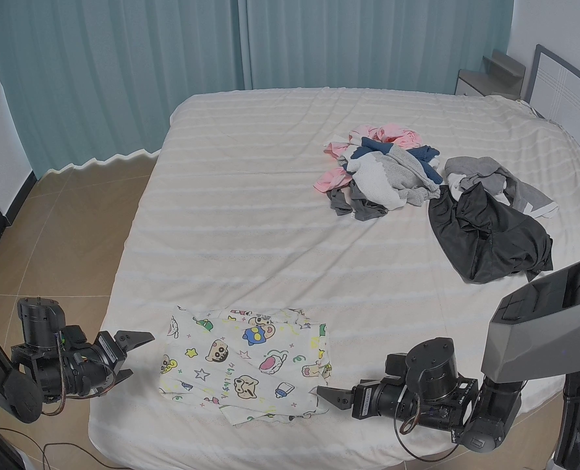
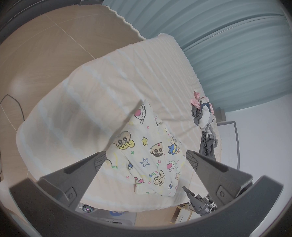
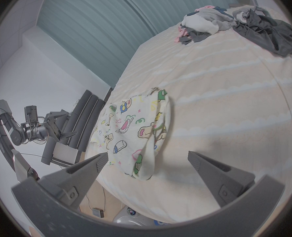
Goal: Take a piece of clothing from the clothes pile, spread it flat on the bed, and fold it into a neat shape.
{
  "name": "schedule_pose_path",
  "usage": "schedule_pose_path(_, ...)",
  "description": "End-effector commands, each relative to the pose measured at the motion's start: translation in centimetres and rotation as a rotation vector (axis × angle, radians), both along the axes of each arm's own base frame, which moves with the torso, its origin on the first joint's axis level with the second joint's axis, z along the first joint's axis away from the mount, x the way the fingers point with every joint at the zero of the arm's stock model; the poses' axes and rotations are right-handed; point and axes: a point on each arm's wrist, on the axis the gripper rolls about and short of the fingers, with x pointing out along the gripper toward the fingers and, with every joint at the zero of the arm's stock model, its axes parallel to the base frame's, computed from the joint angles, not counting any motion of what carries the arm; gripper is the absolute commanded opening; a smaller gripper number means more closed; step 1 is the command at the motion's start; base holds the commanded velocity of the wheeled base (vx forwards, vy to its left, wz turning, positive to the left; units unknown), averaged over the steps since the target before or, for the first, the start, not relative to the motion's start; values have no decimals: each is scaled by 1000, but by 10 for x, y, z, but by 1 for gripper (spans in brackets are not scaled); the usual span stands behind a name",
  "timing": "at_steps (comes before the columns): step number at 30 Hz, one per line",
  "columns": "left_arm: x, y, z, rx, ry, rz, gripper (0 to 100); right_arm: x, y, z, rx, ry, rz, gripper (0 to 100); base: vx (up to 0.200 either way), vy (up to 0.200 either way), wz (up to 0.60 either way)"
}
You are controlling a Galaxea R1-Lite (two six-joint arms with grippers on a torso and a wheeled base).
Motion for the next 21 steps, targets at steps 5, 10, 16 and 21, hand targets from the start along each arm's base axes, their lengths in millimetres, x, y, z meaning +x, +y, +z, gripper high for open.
schedule_pose_path(5,1,0,0,-1,1,2,100,1,1,3,11,-10,2,100,0,200,0)
schedule_pose_path(10,1,0,-1,1,4,4,100,1,2,3,11,-10,2,100,0,200,0)
schedule_pose_path(16,0,0,-3,7,15,0,100,12,-2,4,22,-25,-29,100,0,67,0)
schedule_pose_path(21,3,-2,-9,20,31,-25,100,22,-20,7,20,-23,-99,100,0,0,0)
